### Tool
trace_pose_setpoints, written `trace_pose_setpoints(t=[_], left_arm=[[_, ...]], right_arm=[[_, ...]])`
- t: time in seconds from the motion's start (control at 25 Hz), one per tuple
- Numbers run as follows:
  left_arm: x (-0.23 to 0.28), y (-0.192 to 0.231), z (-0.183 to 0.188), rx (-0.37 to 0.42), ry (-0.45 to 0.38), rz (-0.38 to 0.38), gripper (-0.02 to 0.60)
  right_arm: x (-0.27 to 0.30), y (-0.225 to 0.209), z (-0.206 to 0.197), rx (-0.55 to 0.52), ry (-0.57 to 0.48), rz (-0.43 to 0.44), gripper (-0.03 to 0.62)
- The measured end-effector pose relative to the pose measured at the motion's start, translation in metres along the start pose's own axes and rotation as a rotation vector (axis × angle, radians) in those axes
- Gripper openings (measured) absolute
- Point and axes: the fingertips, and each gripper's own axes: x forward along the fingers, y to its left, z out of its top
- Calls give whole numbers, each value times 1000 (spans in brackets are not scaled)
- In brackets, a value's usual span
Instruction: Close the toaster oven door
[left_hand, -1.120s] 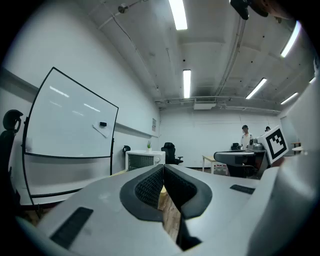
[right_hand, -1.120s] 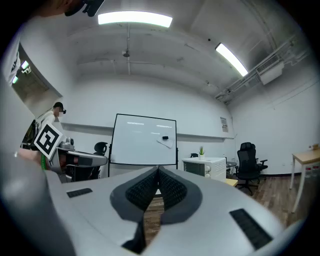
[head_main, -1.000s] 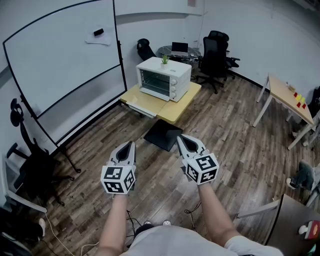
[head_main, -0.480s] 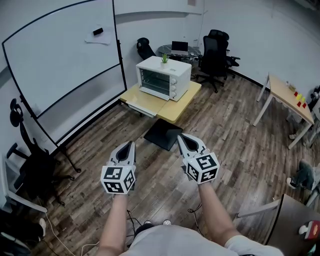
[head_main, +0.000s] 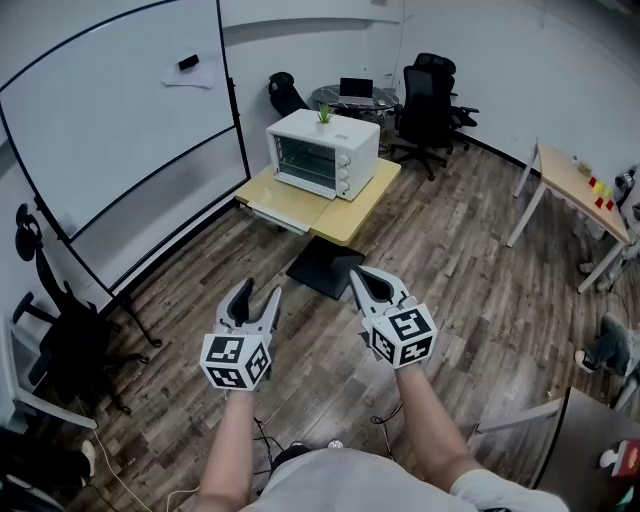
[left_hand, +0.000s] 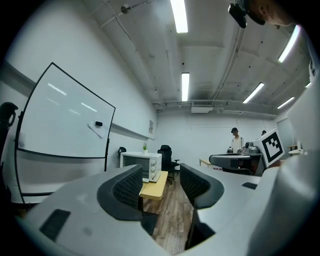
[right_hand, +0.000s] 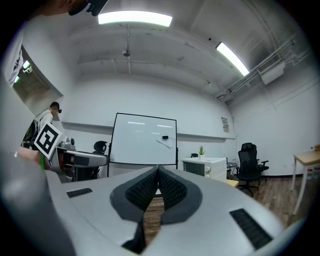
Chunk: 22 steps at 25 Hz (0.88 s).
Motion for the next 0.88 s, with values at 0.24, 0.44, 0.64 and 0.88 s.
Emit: trace_pose_setpoints(t=[0.24,0.44,0.64,0.88], left_arm=[[10,-3,-2,2,3,-9,301],[18,2,-3,7,6,-2,318],[28,2,-4,3,2,-5,318],[44,11,-6,-1,1,0,318]], right_arm=[[3,-6,-4,-1,9,-3,2],[10,-11,-4,-7,10,-3,2],[18,-17,-6,-8,8,6,2],[34,-28,-10,6,5,16,2]])
